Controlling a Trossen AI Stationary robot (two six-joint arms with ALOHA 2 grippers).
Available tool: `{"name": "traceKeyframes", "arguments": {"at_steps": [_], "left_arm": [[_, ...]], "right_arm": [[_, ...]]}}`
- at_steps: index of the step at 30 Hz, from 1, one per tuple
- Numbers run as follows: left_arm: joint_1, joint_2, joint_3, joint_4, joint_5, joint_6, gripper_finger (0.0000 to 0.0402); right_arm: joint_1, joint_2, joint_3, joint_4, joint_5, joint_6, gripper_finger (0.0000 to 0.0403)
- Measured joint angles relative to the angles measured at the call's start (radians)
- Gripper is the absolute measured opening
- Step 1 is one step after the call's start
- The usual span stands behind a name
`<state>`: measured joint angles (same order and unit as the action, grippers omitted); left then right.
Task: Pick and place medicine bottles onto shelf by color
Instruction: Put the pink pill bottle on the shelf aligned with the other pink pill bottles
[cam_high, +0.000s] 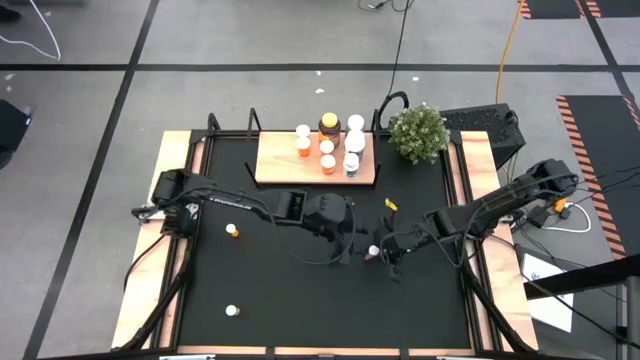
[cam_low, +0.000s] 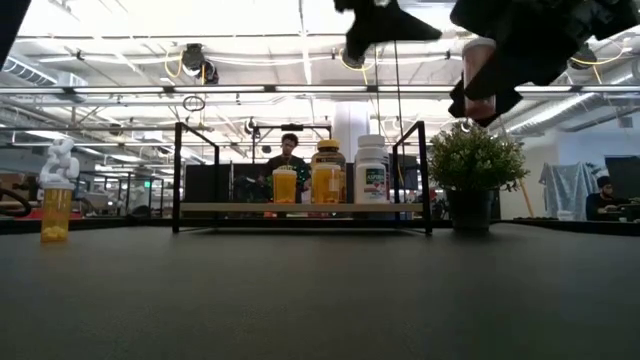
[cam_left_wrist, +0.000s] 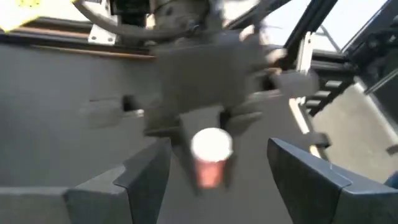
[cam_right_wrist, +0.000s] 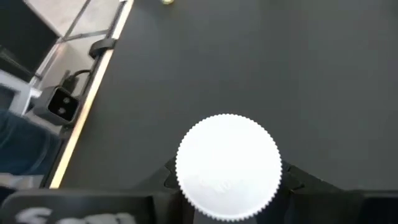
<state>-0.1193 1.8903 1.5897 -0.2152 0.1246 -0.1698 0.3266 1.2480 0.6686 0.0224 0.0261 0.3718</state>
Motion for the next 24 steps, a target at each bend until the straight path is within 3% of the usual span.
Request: {"name": "traceKeyframes", "arguments": {"at_steps": [12, 24], "left_arm": [[0.052, 0.048, 0.002, 0.041, 0.169, 0.070, 0.0266], [0.051, 0.116, 0.002, 0.093, 0.145, 0.060, 0.0266]], "right_arm": [[-0.034, 0.000, 0.008, 0.004, -0.006, -0.052, 0.0109], [-0.046, -0.002, 0.008, 0.001, -0.007, -0.077, 0.0110]]}}
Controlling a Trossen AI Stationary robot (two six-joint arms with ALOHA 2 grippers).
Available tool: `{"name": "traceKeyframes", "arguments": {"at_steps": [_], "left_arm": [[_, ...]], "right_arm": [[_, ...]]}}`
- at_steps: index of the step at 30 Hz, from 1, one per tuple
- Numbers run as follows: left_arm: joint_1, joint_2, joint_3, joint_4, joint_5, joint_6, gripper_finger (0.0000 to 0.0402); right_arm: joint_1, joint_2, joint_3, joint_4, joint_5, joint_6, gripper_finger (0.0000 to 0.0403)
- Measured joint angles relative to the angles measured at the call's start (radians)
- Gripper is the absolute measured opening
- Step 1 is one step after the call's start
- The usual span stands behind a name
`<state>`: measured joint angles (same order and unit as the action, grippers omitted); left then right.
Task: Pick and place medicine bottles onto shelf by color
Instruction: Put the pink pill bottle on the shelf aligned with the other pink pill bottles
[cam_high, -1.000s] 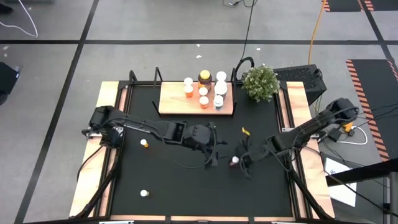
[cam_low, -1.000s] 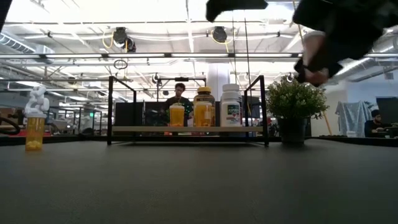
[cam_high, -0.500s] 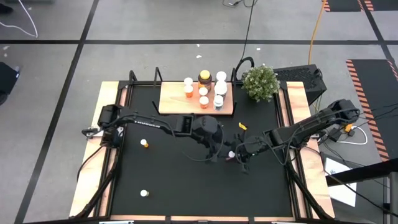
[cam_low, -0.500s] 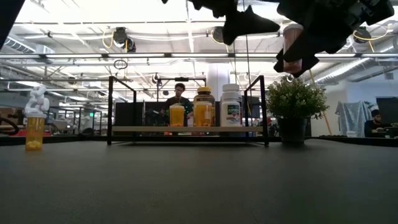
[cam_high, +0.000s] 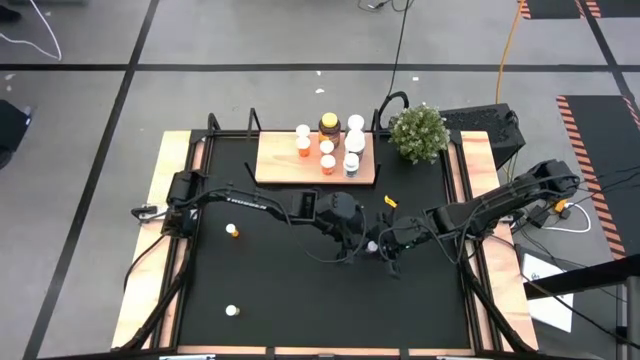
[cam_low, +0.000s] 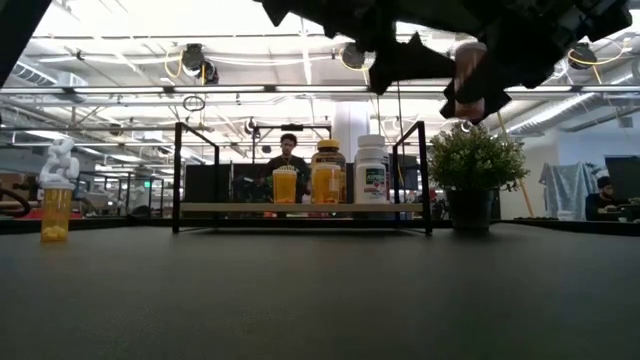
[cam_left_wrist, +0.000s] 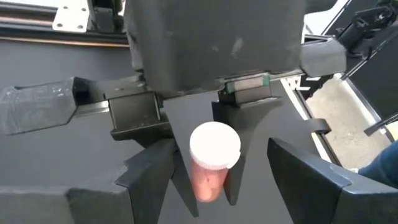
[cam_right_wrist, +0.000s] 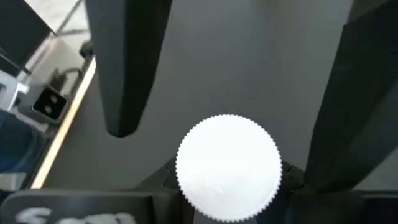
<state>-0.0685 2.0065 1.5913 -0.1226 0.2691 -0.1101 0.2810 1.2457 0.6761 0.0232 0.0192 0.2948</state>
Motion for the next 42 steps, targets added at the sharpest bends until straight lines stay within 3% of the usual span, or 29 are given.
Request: {"name": "traceKeyframes", "arguments": {"at_steps": [10, 15, 28, 42], "left_arm": [[0.001, 0.005, 0.000, 0.017, -0.007, -0.004, 0.0261], [-0.006, 0.005, 0.000, 0.012, -0.080, -0.023, 0.0228], [-0.018, 0.004, 0.000, 0.012, -0.098, -0.026, 0.0137], [-0.018, 0.003, 0.000, 0.006, -0.091, -0.027, 0.0129]], "right_arm": [[0.000, 0.001, -0.002, -0.005, 0.001, 0.007, 0.0110], [0.000, 0.002, -0.002, -0.002, 0.007, 0.017, 0.0110], [0.000, 0.002, -0.002, 0.009, 0.005, 0.034, 0.0110], [0.000, 0.002, 0.002, -0.013, 0.010, 0.038, 0.0110]]}}
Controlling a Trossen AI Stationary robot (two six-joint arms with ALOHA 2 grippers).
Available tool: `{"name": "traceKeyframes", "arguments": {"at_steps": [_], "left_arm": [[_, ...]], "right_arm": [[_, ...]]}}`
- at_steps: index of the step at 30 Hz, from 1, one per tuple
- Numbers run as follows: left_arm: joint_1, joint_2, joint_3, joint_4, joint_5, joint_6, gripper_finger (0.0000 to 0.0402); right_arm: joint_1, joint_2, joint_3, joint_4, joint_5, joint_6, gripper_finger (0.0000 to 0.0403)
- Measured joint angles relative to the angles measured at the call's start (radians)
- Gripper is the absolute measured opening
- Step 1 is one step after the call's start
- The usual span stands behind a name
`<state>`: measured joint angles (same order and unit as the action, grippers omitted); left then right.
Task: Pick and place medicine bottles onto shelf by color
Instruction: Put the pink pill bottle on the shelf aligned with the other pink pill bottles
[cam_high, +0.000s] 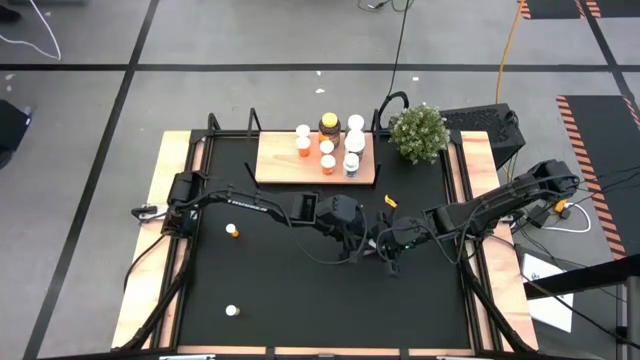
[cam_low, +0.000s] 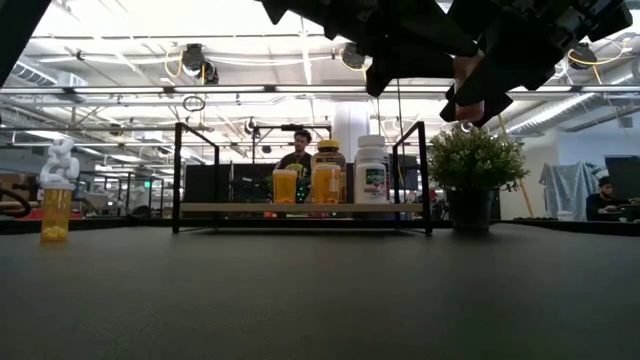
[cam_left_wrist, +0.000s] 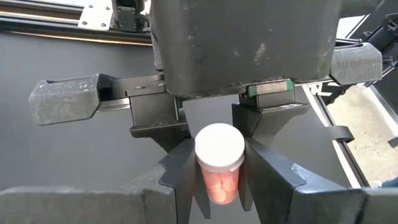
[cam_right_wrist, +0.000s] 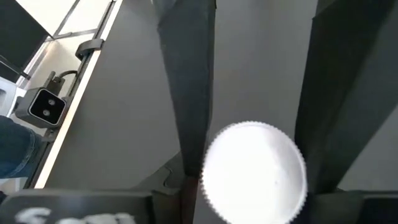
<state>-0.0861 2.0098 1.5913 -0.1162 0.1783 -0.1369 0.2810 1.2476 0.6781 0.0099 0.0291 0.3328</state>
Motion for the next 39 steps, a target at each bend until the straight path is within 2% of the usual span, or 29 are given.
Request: {"name": "traceKeyframes", "arguments": {"at_steps": [5, 14, 18, 25, 31, 33, 36, 39], "left_arm": [[0.017, -0.018, 0.001, -0.004, -0.001, -0.027, 0.0129], [0.069, -0.102, 0.002, -0.067, -0.002, -0.015, 0.0129], [0.106, -0.160, 0.002, -0.120, -0.047, -0.015, 0.0129], [0.186, -0.263, 0.002, -0.225, -0.192, 0.014, 0.0129], [0.266, -0.328, -0.002, -0.452, -0.335, 0.052, 0.0129], [0.295, -0.330, -0.007, -0.442, -0.349, 0.061, 0.0129], [0.336, -0.363, -0.083, -0.468, -0.348, 0.063, 0.0129], [0.377, -0.397, -0.194, -0.392, -0.347, 0.054, 0.0129]], "right_arm": [[0.000, -0.022, 0.003, -0.048, 0.048, 0.002, 0.0137], [0.000, -0.182, 0.000, -0.173, 0.257, -0.024, 0.0253], [0.000, -0.254, -0.025, -0.223, 0.341, 0.033, 0.0285], [0.002, -0.337, -0.126, -0.210, 0.365, 0.132, 0.0292], [0.001, -0.360, -0.171, -0.204, 0.366, 0.178, 0.0292], [0.001, -0.362, -0.182, -0.213, 0.368, 0.179, 0.0292], [0.001, -0.356, -0.182, -0.210, 0.395, 0.182, 0.0292], [0.001, -0.356, -0.182, -0.208, 0.415, 0.183, 0.0292]]}}
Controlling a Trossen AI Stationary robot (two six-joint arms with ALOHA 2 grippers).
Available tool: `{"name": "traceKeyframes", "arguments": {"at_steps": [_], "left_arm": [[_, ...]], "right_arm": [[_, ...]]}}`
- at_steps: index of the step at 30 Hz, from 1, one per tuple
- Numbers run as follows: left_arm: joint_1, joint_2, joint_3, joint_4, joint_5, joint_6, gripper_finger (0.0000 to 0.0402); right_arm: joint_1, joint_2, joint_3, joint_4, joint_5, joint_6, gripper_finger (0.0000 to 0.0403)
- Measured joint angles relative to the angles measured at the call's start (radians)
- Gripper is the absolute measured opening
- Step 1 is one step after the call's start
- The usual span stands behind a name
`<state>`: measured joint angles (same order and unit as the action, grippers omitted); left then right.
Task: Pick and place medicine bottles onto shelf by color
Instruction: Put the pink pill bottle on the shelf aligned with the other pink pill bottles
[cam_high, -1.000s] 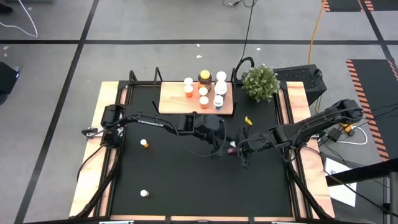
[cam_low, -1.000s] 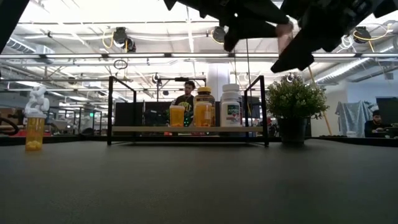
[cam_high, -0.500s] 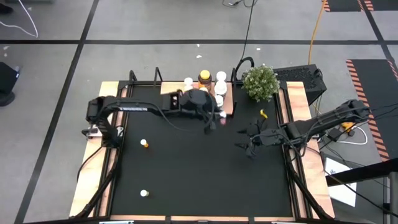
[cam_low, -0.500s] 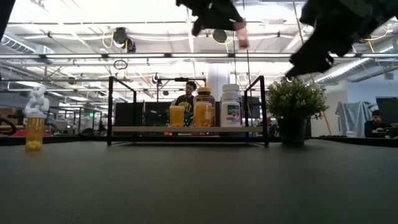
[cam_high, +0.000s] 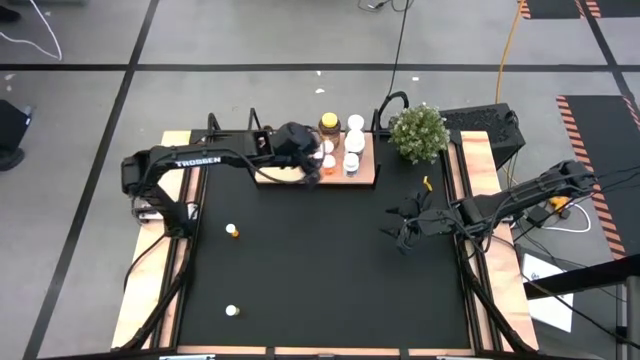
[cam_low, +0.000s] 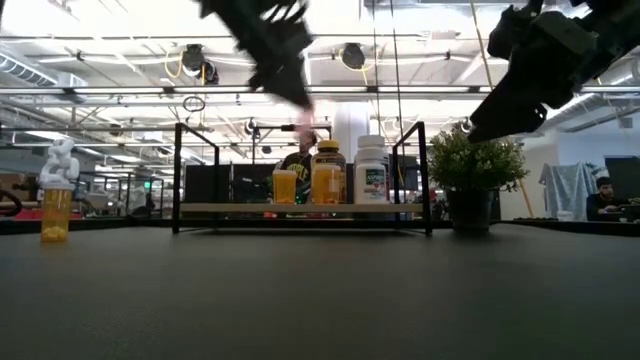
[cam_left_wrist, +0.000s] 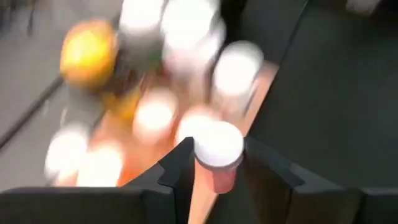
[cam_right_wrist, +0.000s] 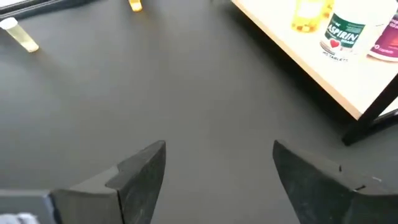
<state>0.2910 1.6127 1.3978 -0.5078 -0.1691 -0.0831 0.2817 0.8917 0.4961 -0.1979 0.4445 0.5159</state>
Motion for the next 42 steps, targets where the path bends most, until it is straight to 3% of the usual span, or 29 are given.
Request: {"name": "traceKeyframes", "arguments": {"at_steps": [9, 17, 23, 42], "left_arm": [[0.063, -0.095, -0.341, 0.306, -0.020, 0.019, 0.0129], [0.104, -0.084, -0.528, 0.570, -0.063, 0.023, 0.0129], [0.134, -0.084, -0.581, 0.671, -0.070, 0.021, 0.0129], [0.132, -0.034, -0.606, 0.706, -0.068, -0.006, 0.0129]], "right_arm": [[-0.001, -0.002, 0.000, -0.007, 0.001, 0.000, 0.0292], [-0.001, -0.002, 0.000, -0.015, 0.000, 0.025, 0.0292], [-0.001, -0.002, 0.000, -0.008, 0.000, 0.028, 0.0292], [-0.039, -0.002, 0.000, -0.015, -0.003, 0.022, 0.0292]]}}
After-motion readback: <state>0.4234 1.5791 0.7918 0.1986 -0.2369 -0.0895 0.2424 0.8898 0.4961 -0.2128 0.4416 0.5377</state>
